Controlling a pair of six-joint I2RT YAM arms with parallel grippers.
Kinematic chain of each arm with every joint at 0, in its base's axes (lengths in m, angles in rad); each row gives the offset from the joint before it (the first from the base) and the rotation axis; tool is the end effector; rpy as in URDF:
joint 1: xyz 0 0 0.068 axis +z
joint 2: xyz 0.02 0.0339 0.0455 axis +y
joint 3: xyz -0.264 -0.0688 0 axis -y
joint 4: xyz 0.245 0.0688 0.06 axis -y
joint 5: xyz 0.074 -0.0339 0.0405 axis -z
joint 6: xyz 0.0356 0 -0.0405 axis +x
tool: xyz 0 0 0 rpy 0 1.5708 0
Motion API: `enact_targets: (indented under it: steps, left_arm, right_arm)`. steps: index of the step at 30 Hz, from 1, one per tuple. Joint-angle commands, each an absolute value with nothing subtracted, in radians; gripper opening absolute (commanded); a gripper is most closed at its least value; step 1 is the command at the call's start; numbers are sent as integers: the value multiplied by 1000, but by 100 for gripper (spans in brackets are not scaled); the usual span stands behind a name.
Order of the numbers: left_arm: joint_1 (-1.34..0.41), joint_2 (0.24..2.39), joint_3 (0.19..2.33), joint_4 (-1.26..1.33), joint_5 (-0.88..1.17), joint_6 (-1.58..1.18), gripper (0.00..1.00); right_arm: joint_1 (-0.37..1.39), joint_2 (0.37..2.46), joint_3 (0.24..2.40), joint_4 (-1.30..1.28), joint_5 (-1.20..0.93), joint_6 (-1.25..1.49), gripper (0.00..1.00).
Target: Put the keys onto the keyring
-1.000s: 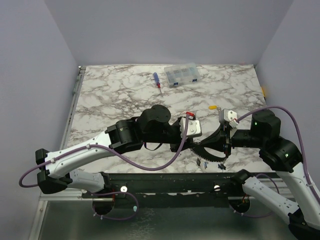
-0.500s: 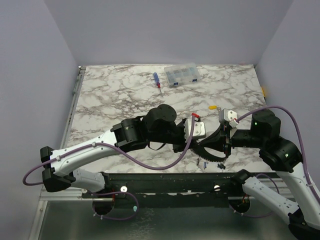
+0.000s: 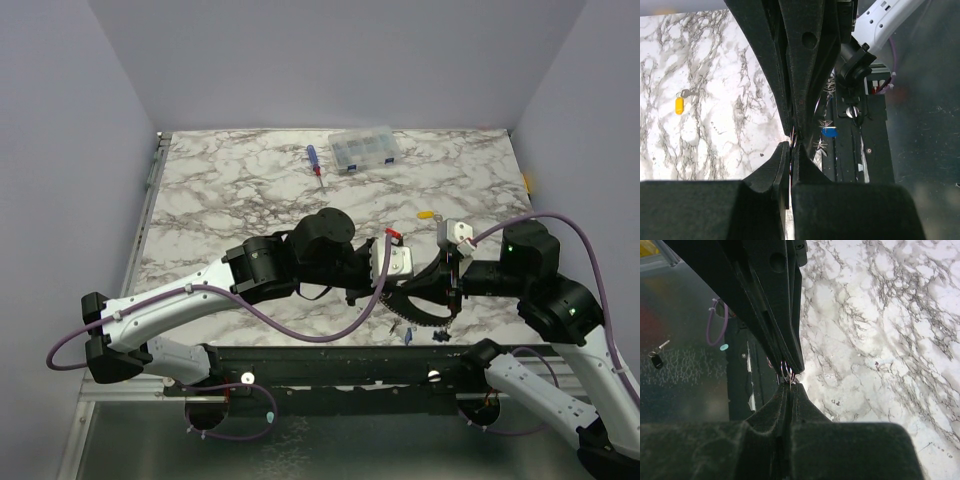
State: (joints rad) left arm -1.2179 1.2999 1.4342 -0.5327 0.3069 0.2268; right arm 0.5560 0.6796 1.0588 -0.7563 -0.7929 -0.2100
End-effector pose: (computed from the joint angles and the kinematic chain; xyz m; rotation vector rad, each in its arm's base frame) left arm 0.0879 -0.2698 0.4183 1.5230 1.4078 -0.9322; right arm 0.0818 0.0807 0.3894 -1.1996 1.5453 0.9960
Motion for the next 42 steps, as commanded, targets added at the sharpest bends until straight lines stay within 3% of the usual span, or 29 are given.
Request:
enact_targets:
  steps: [1, 5, 8, 9, 12, 18, 28, 35, 42]
  left_arm:
    - [-1220, 1300, 1454, -518, 322, 218, 0]
    - [-1221, 1264, 1392, -422, 319, 160, 2]
    - [-1221, 1240, 1349, -383, 312, 146, 38]
    - [-1221, 1238, 1345, -382, 314, 148, 46]
    - [-1220, 1242, 1347, -382, 324, 149, 51]
    - [-1221, 1256, 1385, -390, 340, 151, 48]
    - [-1221, 1275, 1390, -429, 321, 164, 34]
    - [-1221, 1272, 1382, -437, 302, 175, 35]
    - [-1221, 1273, 1378, -437, 291, 177, 2]
  right_arm:
    - [553, 665, 1050, -738, -779, -202, 1]
    - [554, 644, 1042, -724, -786, -204, 1]
    - [554, 653, 1056, -732, -802, -202, 1]
    - [554, 657, 1059, -737, -808, -202, 1]
    - [554, 664, 1065, -738, -817, -200, 1]
    - [554, 670, 1056, -733, -819, -195, 0]
    - [553, 666, 1058, -732, -811, -196, 0]
    - [553, 666, 1059, -732, -808, -196, 1]
    - [554, 666, 1058, -729, -805, -196, 1]
